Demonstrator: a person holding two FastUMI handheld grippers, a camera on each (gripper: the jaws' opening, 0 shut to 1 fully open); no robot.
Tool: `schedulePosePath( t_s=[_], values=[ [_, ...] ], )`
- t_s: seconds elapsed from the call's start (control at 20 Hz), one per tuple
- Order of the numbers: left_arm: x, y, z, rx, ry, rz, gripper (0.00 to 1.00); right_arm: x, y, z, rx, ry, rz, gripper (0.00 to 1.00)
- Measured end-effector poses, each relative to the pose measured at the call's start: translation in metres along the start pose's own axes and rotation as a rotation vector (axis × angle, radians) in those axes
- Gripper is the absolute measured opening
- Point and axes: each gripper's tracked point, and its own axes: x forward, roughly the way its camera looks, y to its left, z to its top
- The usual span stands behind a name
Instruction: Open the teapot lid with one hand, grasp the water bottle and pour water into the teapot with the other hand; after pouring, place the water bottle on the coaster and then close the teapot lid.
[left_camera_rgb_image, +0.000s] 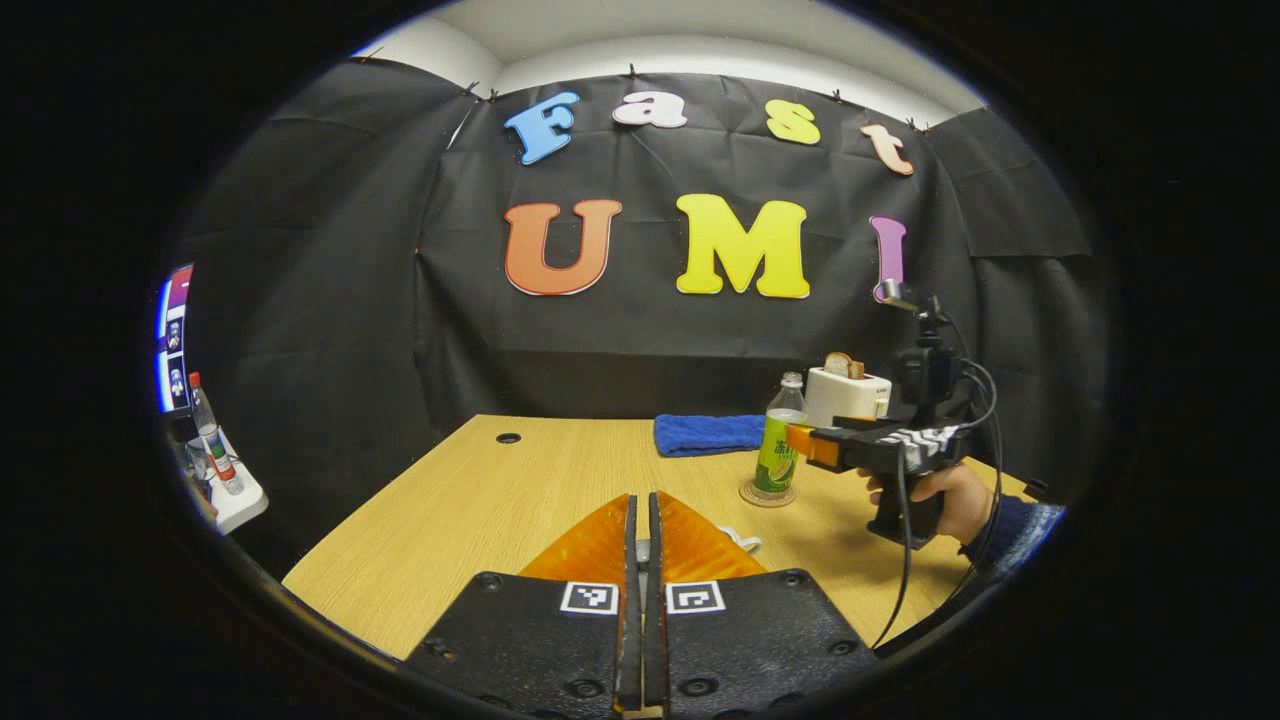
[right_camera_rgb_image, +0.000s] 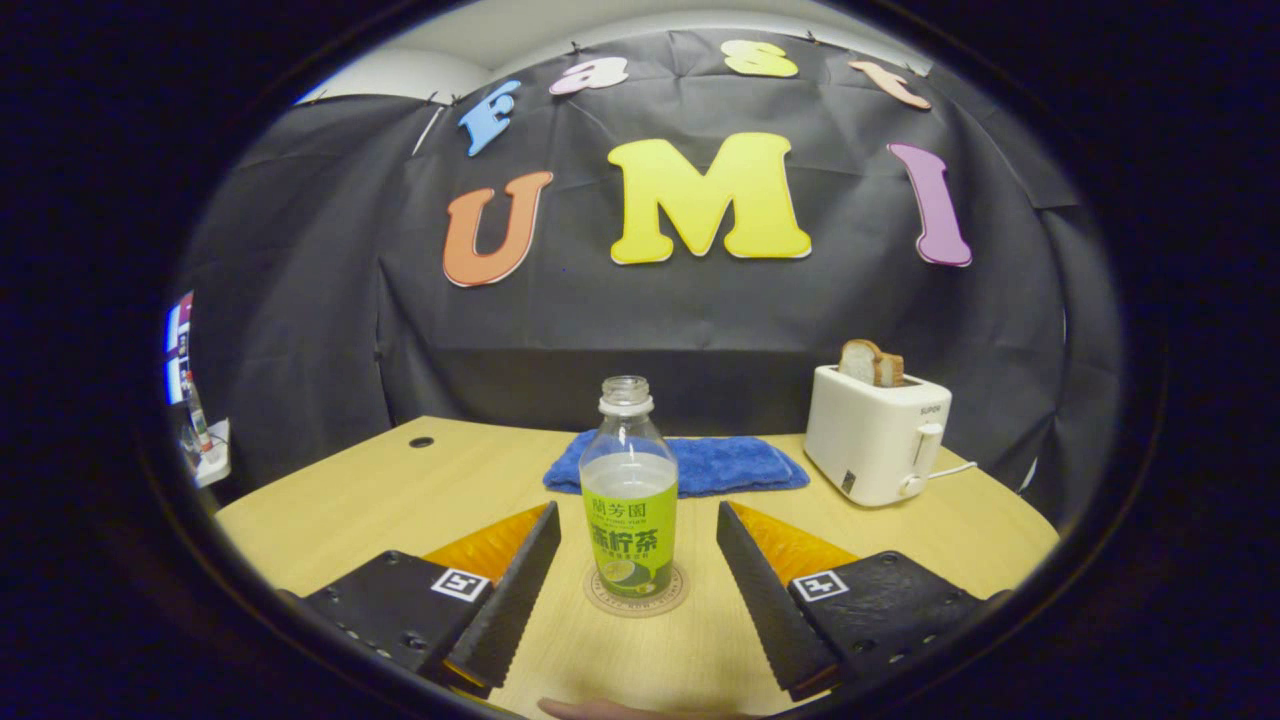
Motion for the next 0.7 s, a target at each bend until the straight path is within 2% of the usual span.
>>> schedulePosePath(
  t_s=[0.2,0.4,0.55,0.6,0.7],
  values=[
    [-0.003,-0.003,0.006,-0.001,-0.019,0.011,0.04,-0.044,-0.023,0.001,-0.02,-0.027,-0.023,0.94],
    [-0.001,-0.016,0.012,-0.01,-0.037,0.002,0.04,-0.085,-0.06,-0.003,-0.1,-0.08,-0.123,0.94],
    [0.005,-0.027,0.008,0.006,-0.032,-0.002,0.04,-0.111,-0.08,-0.007,-0.146,-0.089,-0.147,0.95],
    [0.008,-0.03,0.006,0.009,-0.03,0.0,0.04,-0.122,-0.088,-0.009,-0.134,-0.09,-0.154,0.97],
    [0.018,-0.041,0.002,0.001,-0.032,-0.003,0.04,-0.135,-0.094,-0.017,-0.114,-0.077,-0.167,0.95]
  ],
)
